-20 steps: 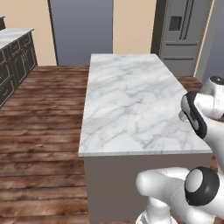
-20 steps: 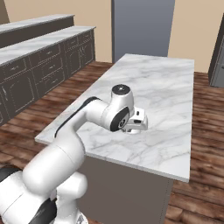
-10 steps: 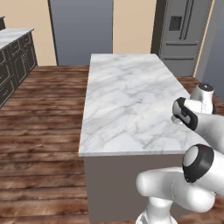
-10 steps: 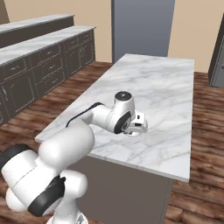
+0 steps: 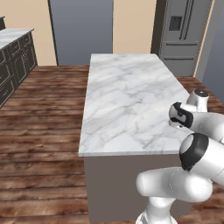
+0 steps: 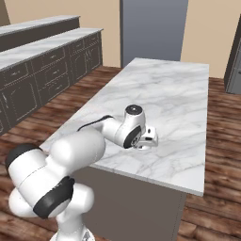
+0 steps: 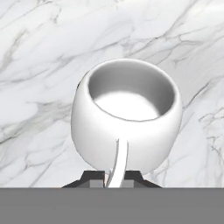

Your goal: Clear the mugs and bowl far away from the sink.

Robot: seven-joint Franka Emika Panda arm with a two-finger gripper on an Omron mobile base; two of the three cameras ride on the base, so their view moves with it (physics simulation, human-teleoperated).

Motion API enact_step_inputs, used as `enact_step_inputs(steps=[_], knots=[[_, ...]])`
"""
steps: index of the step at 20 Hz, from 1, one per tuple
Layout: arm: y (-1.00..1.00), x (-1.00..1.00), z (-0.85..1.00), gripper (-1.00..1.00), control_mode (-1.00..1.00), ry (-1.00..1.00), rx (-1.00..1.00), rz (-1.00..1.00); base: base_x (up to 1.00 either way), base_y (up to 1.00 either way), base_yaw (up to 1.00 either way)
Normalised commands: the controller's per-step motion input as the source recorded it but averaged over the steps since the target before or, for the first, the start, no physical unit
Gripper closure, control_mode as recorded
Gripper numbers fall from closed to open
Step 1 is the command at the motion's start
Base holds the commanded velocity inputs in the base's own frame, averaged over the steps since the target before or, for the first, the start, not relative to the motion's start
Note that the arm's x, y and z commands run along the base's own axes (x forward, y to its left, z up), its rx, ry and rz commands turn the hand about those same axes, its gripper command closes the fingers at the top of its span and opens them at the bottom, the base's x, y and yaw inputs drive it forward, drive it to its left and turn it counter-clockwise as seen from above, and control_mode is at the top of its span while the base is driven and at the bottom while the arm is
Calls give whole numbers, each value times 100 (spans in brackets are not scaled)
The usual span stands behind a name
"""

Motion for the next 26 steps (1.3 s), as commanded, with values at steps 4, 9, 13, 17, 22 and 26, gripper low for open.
enact_step_inputs(steps=[4,9,13,17,22,26], knots=[[0,1,-21,100,-100,0,0,1,0,0,0],[0,0,-21,100,-100,0,1,0,0,0,0],[0,1,-17,100,-100,0,0,0,0,0,0],[0,9,-9,100,-100,-2,0,0,0,0,0],[0,21,-7,100,-100,-5,0,0,0,0,0],[0,25,-13,100,-100,-7,0,0,0,0,0]])
